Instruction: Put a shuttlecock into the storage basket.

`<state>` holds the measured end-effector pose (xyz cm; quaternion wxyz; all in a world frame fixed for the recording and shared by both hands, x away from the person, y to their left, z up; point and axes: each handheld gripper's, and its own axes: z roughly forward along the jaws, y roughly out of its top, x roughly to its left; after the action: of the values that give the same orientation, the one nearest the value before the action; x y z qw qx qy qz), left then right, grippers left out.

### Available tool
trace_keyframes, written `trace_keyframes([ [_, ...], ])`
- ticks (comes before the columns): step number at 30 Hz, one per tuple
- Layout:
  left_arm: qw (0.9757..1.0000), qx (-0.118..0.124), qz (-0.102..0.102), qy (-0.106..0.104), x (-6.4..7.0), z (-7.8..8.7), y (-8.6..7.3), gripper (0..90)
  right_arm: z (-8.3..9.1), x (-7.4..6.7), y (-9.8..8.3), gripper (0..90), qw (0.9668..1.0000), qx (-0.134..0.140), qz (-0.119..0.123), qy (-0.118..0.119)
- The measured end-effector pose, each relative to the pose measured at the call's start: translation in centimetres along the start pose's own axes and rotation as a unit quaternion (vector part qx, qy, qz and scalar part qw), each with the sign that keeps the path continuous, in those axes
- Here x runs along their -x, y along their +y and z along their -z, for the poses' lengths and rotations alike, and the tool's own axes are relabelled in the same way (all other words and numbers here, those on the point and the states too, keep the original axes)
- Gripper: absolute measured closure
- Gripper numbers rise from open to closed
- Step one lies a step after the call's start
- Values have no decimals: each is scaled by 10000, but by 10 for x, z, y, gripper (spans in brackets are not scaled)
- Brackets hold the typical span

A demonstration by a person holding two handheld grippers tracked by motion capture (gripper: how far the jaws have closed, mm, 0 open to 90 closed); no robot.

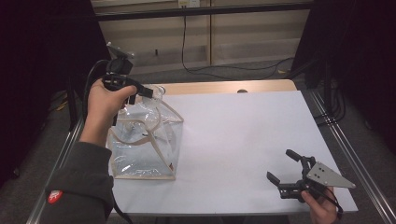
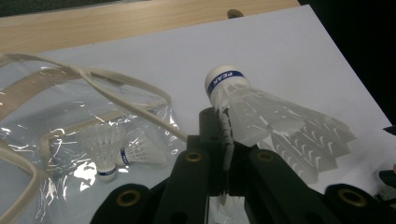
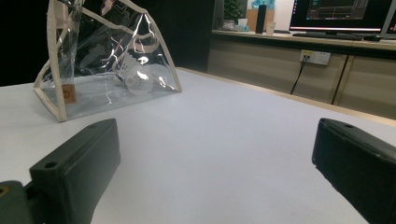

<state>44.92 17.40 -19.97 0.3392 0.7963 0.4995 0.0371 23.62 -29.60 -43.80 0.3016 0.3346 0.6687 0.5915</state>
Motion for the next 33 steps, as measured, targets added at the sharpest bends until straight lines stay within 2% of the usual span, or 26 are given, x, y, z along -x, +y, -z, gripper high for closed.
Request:
trace_keyframes([
  [24,9997,110,162,151,-12,7,-4,894,0,0,0,8,10000,-1,4,-1],
  [33,9996,103,159,229,-16,10,-5,893,0,0,0,8,10000,3,-3,0],
])
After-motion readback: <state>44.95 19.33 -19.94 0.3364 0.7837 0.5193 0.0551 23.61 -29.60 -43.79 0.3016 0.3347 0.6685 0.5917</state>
